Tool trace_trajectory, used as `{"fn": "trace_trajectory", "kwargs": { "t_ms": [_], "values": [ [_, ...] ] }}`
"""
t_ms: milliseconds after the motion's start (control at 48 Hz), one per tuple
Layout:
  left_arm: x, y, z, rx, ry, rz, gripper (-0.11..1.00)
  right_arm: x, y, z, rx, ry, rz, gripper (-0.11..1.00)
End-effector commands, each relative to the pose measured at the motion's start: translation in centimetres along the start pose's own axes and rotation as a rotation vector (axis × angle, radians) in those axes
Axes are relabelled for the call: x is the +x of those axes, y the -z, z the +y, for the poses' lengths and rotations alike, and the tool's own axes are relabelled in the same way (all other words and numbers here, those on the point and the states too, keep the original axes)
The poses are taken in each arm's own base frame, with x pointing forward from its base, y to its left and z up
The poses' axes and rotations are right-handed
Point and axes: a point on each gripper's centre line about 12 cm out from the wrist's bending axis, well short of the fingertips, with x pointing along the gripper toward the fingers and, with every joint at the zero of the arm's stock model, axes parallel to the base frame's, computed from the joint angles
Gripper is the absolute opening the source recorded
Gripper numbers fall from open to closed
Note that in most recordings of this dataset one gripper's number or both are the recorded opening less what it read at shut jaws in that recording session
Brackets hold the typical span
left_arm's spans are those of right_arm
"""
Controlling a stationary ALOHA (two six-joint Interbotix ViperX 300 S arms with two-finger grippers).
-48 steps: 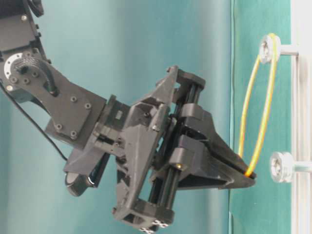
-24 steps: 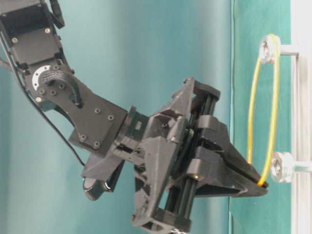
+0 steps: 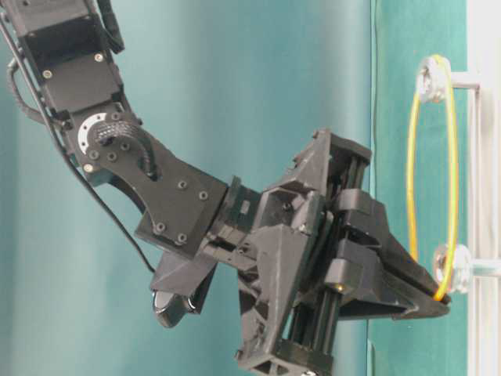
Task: Hook the rubber onto the shaft.
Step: 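Rotate the right gripper and stretch the band leftward toward the left peg, then pull the band past the left peg and lower it around the peg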
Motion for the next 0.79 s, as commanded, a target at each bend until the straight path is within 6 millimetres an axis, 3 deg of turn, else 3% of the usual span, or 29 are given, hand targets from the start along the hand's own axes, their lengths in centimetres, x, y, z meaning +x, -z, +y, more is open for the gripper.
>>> {"fn": "trace_trajectory", "kwargs": {
  "t_ms": [0,770],
  "values": [
    [-0.4,-1.2,0.0,0.002,-0.002,-0.031,0.0,-1.4,-0.8,1.4,0.006,-0.056,-0.023,0.07],
    [-0.3,-1.2,0.0,0.002,-0.002,-0.029,0.0,0.2,-0.5,0.9,0.025,-0.045,-0.01,0.07]
  ]
}}
